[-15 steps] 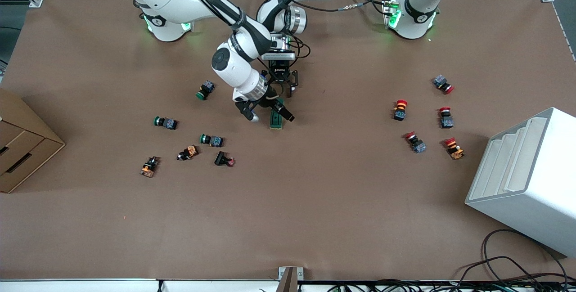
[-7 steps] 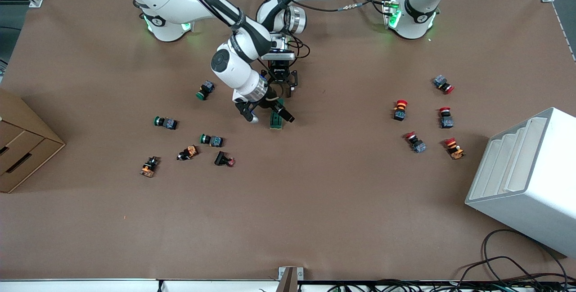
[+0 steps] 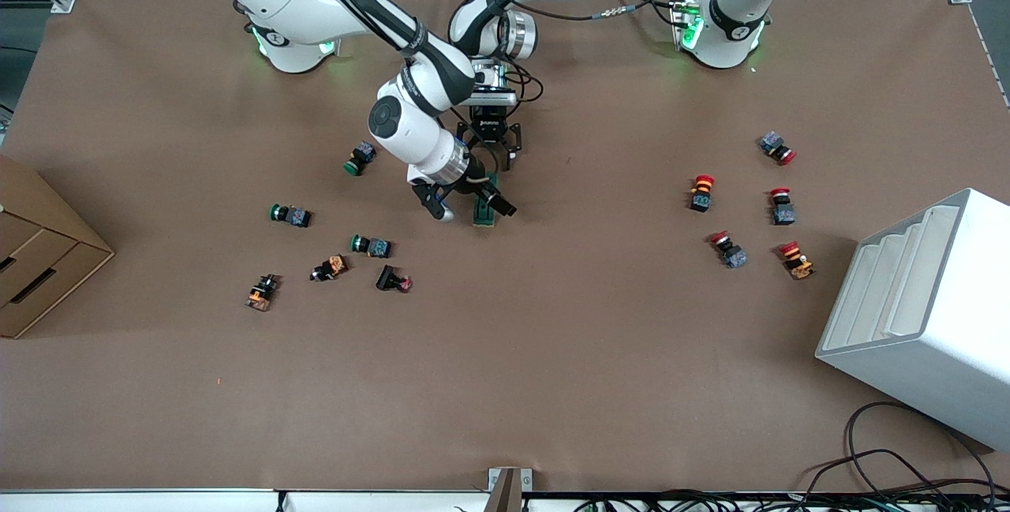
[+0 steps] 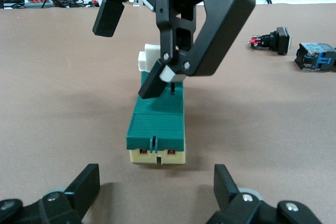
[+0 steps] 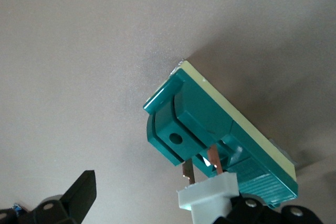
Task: Close load switch with both arms
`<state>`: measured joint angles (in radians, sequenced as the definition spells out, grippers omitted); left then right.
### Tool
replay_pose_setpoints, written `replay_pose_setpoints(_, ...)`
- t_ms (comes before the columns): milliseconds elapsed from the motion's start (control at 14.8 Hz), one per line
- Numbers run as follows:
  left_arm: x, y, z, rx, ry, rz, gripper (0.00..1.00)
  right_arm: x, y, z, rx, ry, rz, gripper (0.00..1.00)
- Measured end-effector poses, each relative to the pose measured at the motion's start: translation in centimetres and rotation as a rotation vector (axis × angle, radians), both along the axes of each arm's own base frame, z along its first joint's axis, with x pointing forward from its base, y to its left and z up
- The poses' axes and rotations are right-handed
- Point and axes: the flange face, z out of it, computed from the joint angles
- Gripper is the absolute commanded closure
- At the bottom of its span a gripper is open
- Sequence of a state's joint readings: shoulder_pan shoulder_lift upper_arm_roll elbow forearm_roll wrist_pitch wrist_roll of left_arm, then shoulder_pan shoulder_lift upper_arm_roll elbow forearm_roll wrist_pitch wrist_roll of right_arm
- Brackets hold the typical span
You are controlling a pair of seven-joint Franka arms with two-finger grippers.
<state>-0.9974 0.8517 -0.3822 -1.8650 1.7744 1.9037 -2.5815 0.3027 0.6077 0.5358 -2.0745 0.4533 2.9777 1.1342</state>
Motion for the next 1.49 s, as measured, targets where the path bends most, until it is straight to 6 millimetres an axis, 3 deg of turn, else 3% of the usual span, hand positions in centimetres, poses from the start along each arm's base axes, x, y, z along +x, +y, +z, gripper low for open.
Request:
replay_pose_setpoints(475, 0.0, -0.1, 0.0, -0.001, 0.0, 0.0, 0.04, 6.3, -1.7, 3.0, 0.021, 0.041, -0.032, 0.0)
replay_pose_setpoints(1492, 0.0, -0.2, 0.0, -0.002, 0.0, 0.0, 0.04, 6.8, -1.8, 1.4, -0.025, 0.018, 0.004, 0.0)
